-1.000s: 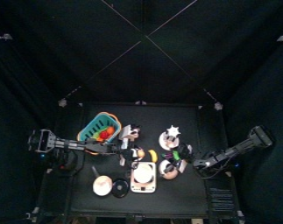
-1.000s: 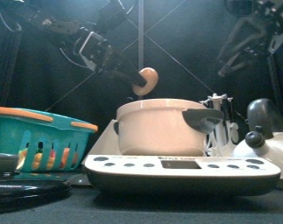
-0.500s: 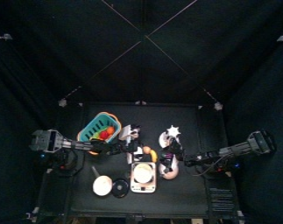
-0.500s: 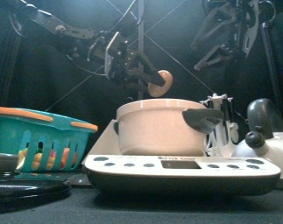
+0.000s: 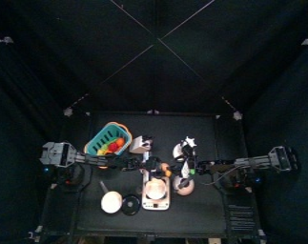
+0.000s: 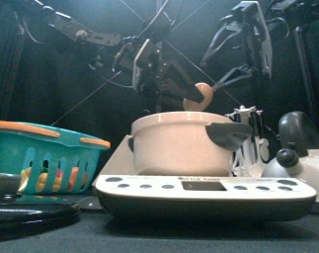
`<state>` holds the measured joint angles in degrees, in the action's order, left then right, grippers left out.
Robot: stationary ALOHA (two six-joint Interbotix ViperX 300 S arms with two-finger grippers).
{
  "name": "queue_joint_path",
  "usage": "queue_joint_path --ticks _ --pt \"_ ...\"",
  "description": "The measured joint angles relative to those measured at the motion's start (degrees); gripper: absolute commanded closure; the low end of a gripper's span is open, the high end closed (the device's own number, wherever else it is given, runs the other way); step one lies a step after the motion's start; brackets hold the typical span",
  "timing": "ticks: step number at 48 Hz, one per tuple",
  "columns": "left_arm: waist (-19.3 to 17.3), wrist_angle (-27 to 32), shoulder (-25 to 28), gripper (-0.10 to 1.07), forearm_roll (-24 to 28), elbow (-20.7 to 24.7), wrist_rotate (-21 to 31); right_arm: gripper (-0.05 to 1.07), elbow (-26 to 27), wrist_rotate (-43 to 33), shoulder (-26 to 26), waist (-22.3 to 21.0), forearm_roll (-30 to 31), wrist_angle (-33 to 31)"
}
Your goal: Peel one half of shell off
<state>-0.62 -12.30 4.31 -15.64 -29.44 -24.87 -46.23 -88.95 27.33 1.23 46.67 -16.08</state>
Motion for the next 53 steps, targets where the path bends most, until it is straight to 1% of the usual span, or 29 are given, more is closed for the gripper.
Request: queue_joint_path --ticks 13,34,40,53 --pt "-0.4 -0.1 0.0 0.25 0.6 0.3 -0.4 0.08 -0.1 0.0 -2.1 -1.2 -1.0 1.5" --pt "-1.3 0.0 0.0 0.25 0.8 0.8 -0.5 0.09 -0.1 0.1 -4.9 -1.6 -1.2 2.5" --pt "-1.5 0.0 0.0 0.25 0.8 1.0 -0.6 0.15 -0.1 0.1 -5.1 -1.9 -1.3 3.1" --pt "-1.8 0.0 0.0 0.25 0.8 1.1 -0.5 0.31 -0.2 0.0 -5.1 -2.8 -1.3 4.6"
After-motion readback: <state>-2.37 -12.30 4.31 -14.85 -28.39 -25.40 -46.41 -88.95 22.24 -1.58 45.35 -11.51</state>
